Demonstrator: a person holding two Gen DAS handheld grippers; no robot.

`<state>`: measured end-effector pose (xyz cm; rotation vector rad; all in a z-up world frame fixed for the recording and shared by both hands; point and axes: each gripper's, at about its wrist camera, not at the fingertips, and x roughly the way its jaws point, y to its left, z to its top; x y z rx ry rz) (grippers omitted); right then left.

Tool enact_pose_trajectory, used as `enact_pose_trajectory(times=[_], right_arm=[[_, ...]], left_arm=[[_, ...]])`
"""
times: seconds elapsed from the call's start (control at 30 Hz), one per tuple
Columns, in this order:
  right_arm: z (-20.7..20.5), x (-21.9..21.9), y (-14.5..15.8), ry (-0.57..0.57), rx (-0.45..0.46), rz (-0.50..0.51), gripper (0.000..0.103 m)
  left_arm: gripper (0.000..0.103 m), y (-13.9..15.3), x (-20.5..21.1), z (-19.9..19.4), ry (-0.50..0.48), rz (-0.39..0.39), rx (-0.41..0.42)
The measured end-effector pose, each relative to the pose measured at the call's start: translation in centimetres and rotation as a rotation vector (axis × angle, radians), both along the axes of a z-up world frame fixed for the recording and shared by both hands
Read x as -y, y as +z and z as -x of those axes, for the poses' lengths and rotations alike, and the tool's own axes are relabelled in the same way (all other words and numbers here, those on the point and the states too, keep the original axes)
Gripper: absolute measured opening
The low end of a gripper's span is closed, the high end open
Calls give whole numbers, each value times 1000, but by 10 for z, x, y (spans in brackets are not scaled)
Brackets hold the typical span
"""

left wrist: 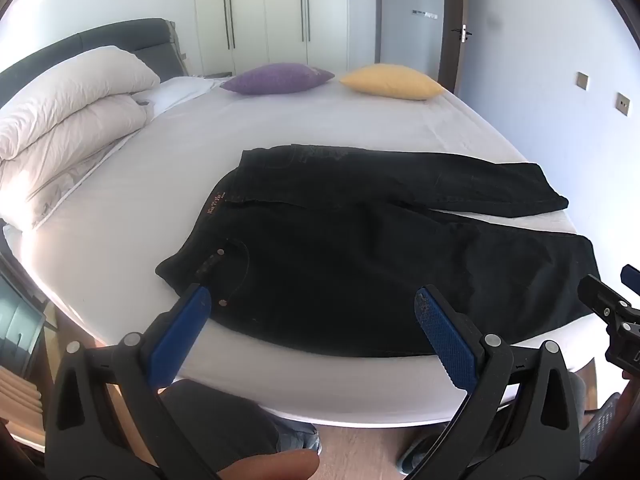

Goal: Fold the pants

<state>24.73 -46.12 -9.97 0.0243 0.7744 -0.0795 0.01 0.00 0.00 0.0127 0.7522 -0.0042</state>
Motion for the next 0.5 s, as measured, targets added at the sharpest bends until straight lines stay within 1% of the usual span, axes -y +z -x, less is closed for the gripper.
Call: enact_pose_trajectory(times=[0.5], right_arm=[[0, -1, 2, 1, -6, 4, 103]], left_arm=[[103, 0, 0, 0, 5, -7, 3]])
